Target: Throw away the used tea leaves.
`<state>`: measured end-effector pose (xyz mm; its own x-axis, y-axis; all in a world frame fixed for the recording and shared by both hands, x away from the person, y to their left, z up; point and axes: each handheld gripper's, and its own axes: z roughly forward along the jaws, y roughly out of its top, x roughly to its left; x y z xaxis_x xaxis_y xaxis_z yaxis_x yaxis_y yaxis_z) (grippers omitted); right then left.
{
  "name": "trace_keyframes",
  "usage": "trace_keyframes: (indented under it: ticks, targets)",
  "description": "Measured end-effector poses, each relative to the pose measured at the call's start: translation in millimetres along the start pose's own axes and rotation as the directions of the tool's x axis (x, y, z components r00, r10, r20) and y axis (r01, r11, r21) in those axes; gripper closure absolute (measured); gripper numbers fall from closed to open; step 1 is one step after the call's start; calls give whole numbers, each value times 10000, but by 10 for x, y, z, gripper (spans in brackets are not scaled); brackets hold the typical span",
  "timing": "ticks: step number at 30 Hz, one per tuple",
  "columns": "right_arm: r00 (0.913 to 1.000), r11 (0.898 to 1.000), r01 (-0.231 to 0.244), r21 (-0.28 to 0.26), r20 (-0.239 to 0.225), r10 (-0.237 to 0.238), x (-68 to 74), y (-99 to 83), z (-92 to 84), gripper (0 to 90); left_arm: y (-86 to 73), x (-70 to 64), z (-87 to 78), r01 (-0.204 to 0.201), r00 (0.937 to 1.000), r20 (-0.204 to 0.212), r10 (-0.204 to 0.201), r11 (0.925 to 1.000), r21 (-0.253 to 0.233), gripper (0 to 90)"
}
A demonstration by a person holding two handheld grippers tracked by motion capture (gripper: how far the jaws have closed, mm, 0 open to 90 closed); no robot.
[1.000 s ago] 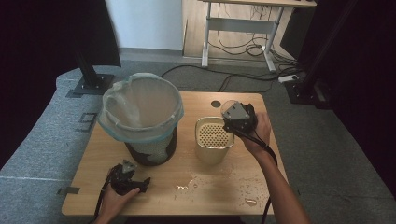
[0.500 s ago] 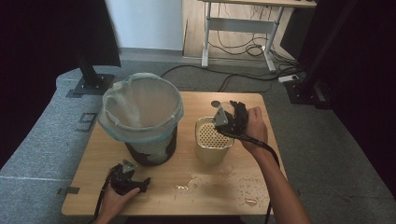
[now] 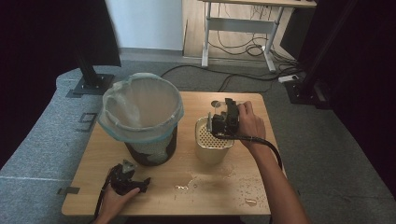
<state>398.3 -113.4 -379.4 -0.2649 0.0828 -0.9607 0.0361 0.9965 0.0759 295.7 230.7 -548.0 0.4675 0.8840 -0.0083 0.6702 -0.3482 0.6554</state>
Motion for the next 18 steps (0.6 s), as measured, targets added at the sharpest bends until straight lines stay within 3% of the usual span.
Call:
trace_keyframes:
  ticks: [4,6,9,12,18]
  targets:
    - [9934,9936,1120,131,245,-1123,62,50,22,375,0,0,0,-2,10000,-1,2,10000,0,0]
    - [9826,9833,1803,241,401,-1812,116,74,37,375,0,0,0,0,10000,-3,0,10000,-1,0]
    - [9682,9690,2448,323,459,-2461,178,111,51,375,0,0,0,-1,10000,-2,1,10000,-1,0]
    - [9607,9620,2713,301,518,-2725,208,143,57,376,0,0,0,0,10000,-2,0,10000,-3,0]
    - [9349,9382,3451,277,779,-3462,216,202,59,379,0,0,0,-2,10000,-7,2,10000,-3,0]
